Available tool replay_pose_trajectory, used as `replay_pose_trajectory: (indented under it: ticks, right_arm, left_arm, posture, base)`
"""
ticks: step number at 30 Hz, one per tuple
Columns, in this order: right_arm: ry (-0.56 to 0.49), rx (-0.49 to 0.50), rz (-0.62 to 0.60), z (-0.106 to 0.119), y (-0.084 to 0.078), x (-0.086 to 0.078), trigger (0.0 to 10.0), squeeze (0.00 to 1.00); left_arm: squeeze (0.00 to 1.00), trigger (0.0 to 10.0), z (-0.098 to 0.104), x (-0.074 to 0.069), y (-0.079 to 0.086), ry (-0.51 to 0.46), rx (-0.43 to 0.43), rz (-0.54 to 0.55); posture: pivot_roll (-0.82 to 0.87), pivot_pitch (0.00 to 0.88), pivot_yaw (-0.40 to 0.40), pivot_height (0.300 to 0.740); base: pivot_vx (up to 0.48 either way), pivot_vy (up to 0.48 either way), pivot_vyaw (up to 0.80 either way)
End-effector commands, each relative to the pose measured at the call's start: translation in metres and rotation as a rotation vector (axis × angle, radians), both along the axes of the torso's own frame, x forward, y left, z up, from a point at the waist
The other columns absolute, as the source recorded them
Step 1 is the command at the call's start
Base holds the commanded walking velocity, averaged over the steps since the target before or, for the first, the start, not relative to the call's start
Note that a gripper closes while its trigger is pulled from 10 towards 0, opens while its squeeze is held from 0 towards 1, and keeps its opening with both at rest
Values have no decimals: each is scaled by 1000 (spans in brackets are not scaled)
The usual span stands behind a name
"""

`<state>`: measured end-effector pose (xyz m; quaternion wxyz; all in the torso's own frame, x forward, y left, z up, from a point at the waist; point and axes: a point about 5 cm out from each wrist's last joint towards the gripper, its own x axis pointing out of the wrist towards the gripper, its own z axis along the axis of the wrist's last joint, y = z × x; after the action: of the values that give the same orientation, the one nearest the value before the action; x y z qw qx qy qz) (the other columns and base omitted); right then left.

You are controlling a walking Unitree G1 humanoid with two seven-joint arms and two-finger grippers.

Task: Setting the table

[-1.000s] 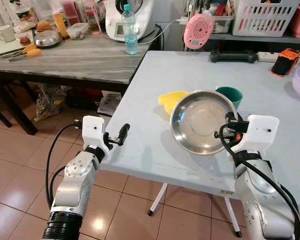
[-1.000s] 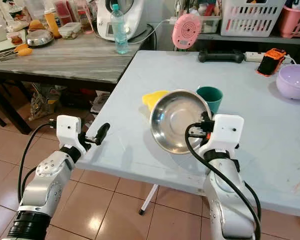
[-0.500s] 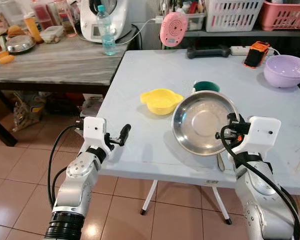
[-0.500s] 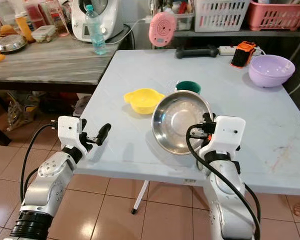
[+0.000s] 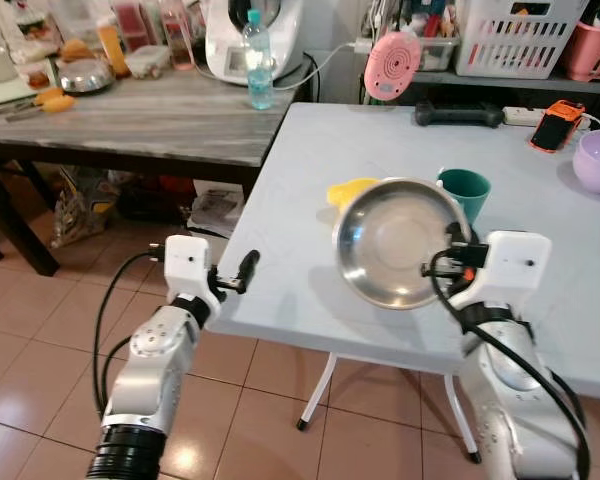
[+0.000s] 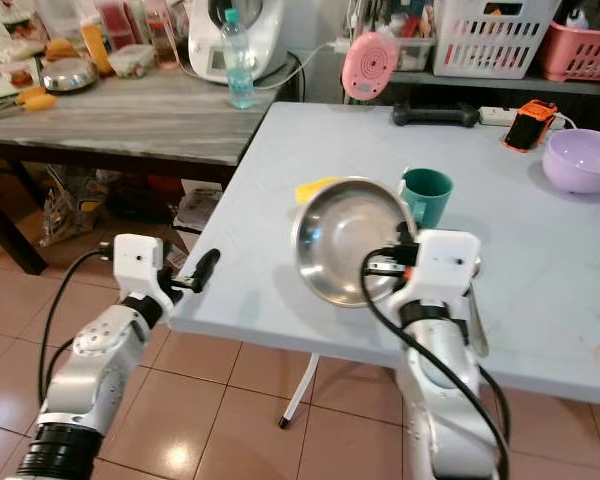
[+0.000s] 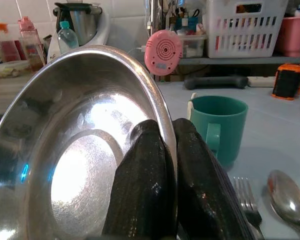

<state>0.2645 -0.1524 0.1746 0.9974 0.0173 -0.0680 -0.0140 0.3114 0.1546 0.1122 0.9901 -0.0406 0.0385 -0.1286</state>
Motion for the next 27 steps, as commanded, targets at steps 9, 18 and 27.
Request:
replay_pose_trajectory:
  ticks: [9, 18, 27]
  right_arm:
    - [-47, -19, -46, 9, -7, -1, 10000, 0]
    - [-55, -24, -45, 9, -5, -1, 10000, 0]
    - [-66, -28, -44, 9, -3, -1, 10000, 0]
  left_arm:
    - [0, 10000, 1, 1, -6, -5, 6, -31]
    - [0, 10000, 2, 1, -8, -17, 21, -38]
    - [0, 10000, 2, 0, -11, -27, 24, -48]
  posture:
    - [-147, 18, 75, 740]
    - [-143, 18, 81, 740]
    - [-136, 22, 86, 740]
  base:
    - [0, 440, -788]
    - [0, 476, -313]
    - [0, 480, 0]
